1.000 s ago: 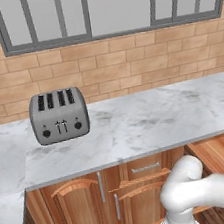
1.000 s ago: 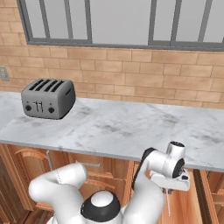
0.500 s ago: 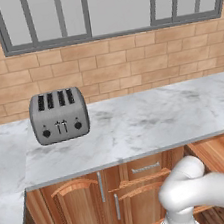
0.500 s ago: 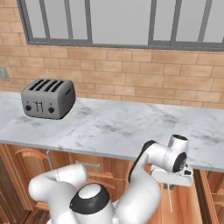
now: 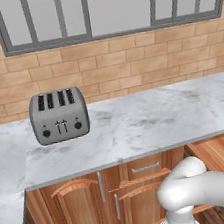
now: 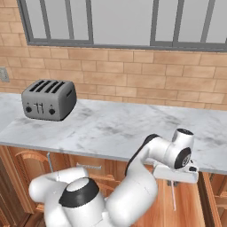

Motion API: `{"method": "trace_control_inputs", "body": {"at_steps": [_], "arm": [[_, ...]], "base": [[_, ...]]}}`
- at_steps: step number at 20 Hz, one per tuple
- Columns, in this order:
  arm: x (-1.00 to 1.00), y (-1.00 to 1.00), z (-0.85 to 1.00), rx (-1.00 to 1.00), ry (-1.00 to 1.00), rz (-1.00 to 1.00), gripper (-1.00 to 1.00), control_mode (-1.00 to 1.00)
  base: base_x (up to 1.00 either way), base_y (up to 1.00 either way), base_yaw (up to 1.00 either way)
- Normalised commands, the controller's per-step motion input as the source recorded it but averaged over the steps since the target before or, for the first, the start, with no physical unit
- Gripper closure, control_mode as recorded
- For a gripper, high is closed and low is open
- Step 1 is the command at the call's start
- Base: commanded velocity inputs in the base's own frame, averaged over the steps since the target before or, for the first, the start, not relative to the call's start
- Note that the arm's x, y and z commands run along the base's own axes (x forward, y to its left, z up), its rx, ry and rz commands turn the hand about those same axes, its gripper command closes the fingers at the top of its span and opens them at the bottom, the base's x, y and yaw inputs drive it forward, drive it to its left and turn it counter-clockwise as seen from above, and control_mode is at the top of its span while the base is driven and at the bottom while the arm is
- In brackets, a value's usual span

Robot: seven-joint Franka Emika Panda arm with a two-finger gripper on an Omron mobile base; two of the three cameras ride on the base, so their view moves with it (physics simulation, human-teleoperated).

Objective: Take a straw from the drawer in front and place it inside the glass cup on the dining counter.

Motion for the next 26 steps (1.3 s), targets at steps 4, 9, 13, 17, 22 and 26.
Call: {"method": "trace_control_inputs", "body": {"at_steps": [4, 9, 13, 17, 22, 26], "arm": [[-0.10, 0.06, 0.34, 0.00, -0.18, 0.00, 1.00, -1.00], [-0.05, 0.17, 0.29, 0.00, -0.13, 0.00, 1.00, -1.00], [0.00, 0.24, 0.31, 0.00, -0.07, 0.00, 1.00, -1.00], [0.00, 0.28, 0.35, 0.00, -0.03, 0.00, 1.00, -1.00], [0.00, 0.34, 0.32, 0.00, -0.01, 0.00, 1.00, -1.00], [0.00, 0.38, 0.26, 0.00, -0.02, 0.00, 1.00, -1.00]], "base": [[0.00, 0.00, 0.00], [0.00, 0.00, 0.00], [0.00, 0.00, 0.00], [0.00, 0.00, 0.00], [0.00, 0.00, 0.00], [0.00, 0.00, 0.00]]}}
